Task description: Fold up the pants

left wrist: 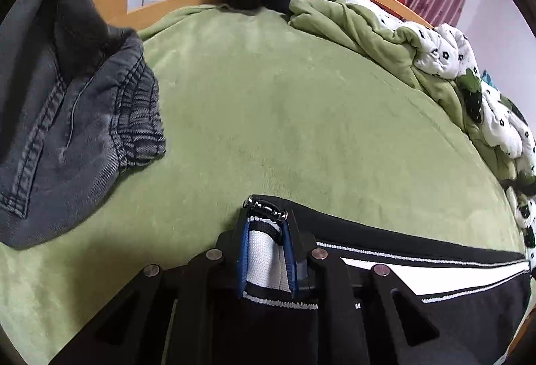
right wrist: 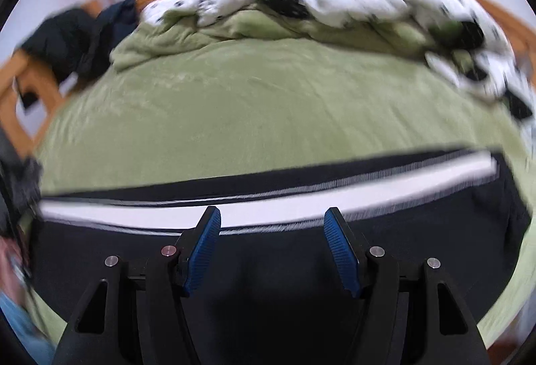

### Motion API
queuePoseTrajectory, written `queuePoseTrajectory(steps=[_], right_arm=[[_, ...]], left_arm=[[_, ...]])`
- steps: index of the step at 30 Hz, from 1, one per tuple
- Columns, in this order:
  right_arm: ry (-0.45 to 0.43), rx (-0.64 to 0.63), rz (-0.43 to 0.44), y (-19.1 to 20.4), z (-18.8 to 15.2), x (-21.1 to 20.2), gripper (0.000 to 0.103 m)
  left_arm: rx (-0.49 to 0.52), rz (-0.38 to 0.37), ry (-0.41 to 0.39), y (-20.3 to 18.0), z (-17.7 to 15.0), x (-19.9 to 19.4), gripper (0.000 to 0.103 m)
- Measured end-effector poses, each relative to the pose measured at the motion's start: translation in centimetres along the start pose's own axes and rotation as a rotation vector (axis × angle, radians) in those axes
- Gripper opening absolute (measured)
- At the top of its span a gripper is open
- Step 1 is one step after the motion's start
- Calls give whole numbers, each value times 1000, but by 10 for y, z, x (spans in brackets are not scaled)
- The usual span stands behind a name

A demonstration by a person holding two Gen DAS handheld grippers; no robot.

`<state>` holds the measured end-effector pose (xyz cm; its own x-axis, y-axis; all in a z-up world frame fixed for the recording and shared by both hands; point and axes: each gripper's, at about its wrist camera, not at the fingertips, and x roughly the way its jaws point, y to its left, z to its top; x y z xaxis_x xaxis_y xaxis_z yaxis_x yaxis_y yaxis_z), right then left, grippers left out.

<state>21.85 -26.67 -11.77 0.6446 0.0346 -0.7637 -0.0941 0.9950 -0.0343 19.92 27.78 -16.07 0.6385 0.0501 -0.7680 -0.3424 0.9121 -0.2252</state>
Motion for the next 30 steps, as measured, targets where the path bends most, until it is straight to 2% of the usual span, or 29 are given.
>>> queuePoseTrajectory(steps=[5,8,11,13,14,15,16,17,18,21,23,25,28,30], right_arm=[[24,-236,55,3,10,40,64],[-18,-360,91,4,17,56,64],[-7,-436,153,2,25,77,63],[25,-455,170,-1,28,95,59],[58,-463,181,-3,30,106,51],[102,-472,190,-7,30,119,33],[150,-483,210,-10,29,131,24],[164,-492,223,-10,27,134,11],[146,-514,233,-12,23,134,5],[63,-559,248,-14,21,116,3],[7,-515,280,-20,28,107,3],[-1,-476,288,-23,32,113,3],[27,-466,230,-13,22,140,4],[-9,-437,197,-13,18,143,7]], left_arm=[[46,27,2,-7,-1,0,18],[35,20,-6,-7,0,-2,18],[19,13,-9,-5,-1,-3,18],[14,10,-11,-5,-1,-4,18],[13,10,-14,-5,-1,-5,18],[12,12,-17,-5,-1,-5,18],[12,15,-21,-6,-2,-7,18],[11,21,-29,-7,-3,-9,18],[9,22,-36,-8,-3,-11,18],[-3,11,-70,-8,-2,-18,18],[7,41,-45,-10,-1,-9,18],[7,67,-24,-11,-1,2,18],[38,111,-32,-18,-4,4,20],[53,141,-26,-21,-4,3,24]])
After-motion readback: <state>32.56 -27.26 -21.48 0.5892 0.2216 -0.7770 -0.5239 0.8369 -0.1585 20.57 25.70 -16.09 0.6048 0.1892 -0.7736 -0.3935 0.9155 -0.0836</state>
